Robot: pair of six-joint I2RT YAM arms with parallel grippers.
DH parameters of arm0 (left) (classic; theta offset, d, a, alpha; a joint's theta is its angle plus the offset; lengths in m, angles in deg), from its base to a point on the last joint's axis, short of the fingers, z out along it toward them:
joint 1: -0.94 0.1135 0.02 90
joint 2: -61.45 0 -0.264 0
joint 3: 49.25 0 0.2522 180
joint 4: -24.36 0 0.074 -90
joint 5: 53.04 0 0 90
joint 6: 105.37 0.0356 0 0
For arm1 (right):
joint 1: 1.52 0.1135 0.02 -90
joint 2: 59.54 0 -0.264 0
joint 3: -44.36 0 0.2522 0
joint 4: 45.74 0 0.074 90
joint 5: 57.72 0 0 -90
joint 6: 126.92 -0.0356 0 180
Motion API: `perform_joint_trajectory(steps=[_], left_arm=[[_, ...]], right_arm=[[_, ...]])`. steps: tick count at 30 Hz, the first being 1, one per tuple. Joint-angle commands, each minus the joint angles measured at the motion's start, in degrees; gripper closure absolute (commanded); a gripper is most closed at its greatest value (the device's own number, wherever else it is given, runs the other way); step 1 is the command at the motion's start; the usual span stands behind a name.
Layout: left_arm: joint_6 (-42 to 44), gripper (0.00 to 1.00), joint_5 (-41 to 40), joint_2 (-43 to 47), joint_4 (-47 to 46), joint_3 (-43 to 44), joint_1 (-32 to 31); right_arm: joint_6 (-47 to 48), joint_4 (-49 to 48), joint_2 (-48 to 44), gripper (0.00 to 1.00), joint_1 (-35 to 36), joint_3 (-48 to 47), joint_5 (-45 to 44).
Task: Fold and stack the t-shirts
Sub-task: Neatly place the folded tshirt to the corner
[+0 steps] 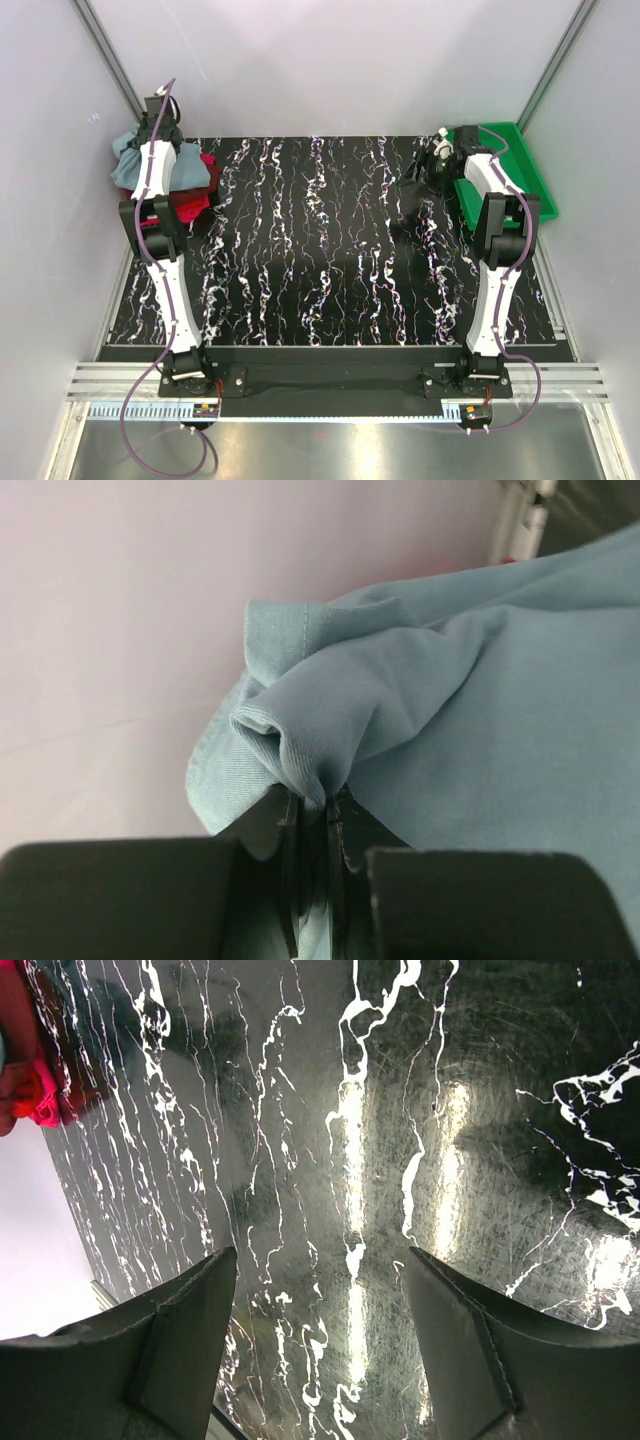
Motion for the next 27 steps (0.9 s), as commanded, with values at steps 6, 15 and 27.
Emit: perform_joint_trajectory(steps=[6,15,27], left_arm=[[4.53,0.95,-4.37,-2.52,-10.1,3.77,1.74],[2.67,0.26,-4.98,-4.72,-9.3,2.36,0.95],[-10.48,0.1,5.46,8.8,2.09,3.69,-9.94]], right_arm=[[1.21,-0.6,-6.14,0.24,0.26,1.97,-1.39],[1.39,-0.78,-7.1,0.24,0.26,3.55,-1.57],[1.12,-1.22,-6.14,0.24,1.32,3.2,-1.39]])
